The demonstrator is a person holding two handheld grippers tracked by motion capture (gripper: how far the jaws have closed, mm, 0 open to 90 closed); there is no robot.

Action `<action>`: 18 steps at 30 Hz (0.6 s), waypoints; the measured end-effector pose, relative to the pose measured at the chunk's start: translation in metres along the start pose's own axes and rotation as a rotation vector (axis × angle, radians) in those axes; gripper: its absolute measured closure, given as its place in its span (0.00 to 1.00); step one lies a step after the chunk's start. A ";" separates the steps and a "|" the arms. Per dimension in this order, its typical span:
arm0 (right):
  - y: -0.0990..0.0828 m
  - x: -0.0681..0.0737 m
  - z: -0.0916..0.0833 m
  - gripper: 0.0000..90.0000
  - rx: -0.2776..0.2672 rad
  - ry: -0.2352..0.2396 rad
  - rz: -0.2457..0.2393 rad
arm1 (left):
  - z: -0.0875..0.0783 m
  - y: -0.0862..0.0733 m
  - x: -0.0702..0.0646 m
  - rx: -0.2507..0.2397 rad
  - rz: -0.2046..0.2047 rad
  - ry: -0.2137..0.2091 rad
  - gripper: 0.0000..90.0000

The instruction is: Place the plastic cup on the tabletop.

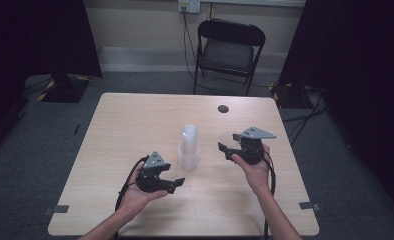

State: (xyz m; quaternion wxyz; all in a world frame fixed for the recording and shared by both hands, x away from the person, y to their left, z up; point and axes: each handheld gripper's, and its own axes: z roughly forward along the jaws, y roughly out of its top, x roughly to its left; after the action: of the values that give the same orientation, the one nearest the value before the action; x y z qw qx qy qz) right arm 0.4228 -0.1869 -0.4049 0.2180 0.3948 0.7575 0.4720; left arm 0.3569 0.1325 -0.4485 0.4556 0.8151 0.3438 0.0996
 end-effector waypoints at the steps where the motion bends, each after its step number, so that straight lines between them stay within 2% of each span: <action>1: 0.001 -0.001 0.001 0.34 0.002 -0.005 0.003 | -0.002 -0.001 0.001 0.006 0.011 0.009 0.26; 4: 0.003 -0.007 0.006 0.34 -0.003 -0.013 0.023 | -0.010 -0.007 0.002 0.026 0.029 0.026 0.25; 6: 0.005 -0.009 0.009 0.35 -0.010 -0.022 0.029 | -0.016 -0.012 0.004 0.009 0.031 0.037 0.25; 7: 0.006 -0.009 0.010 0.35 -0.012 -0.023 0.026 | -0.019 -0.015 0.005 -0.008 0.012 0.038 0.25; 10: 0.010 -0.010 0.016 0.35 -0.016 -0.032 0.022 | -0.023 -0.022 0.009 -0.027 -0.004 0.054 0.24; 12: 0.012 -0.011 0.020 0.34 -0.018 -0.031 0.021 | -0.023 -0.023 0.010 -0.017 0.000 0.058 0.24; 14: 0.013 -0.012 0.023 0.34 -0.019 -0.040 0.029 | -0.025 -0.024 0.010 -0.008 -0.003 0.090 0.24; 18: 0.013 -0.014 0.030 0.34 -0.019 -0.046 0.042 | -0.026 -0.027 0.010 0.005 -0.006 0.087 0.21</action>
State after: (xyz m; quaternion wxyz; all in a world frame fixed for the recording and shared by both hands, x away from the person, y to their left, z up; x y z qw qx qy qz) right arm 0.4574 -0.1785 -0.4076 0.2291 0.4191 0.7393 0.4747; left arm 0.3399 0.1660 -0.4572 0.4386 0.8099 0.3660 0.1329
